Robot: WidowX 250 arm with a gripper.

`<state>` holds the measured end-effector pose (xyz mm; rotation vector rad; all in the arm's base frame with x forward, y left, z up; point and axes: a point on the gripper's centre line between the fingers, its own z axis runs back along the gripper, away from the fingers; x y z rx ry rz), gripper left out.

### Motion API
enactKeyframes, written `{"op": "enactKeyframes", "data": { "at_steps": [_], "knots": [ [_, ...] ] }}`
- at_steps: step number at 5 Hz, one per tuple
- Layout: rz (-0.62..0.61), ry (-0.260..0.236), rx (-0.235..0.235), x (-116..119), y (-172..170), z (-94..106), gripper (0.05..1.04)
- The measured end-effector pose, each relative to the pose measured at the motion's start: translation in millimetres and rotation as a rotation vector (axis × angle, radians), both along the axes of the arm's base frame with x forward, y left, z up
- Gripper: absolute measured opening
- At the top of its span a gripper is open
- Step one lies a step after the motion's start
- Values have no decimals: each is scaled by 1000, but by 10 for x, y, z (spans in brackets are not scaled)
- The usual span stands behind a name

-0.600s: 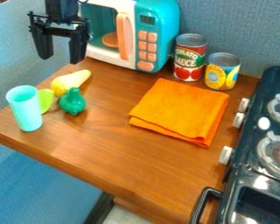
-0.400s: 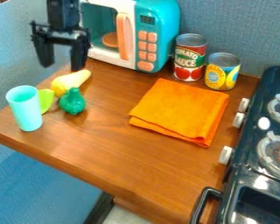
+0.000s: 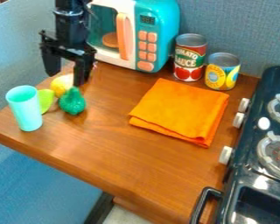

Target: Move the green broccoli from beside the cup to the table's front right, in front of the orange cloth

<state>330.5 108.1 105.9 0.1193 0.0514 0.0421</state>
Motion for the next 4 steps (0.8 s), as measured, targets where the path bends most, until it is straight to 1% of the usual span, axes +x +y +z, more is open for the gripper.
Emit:
{"op": "enactKeyframes", "data": {
  "at_steps": [1, 2, 3, 4],
  "knots": [
    [-20, -38, 55, 18, -13, -104, 1009],
    [1, -69, 114, 68, -54, -139, 1009],
    [17, -52, 136, 95, -53, -199, 1009],
    [24, -41, 135, 256, -51, -331, 1009]
  ]
}}
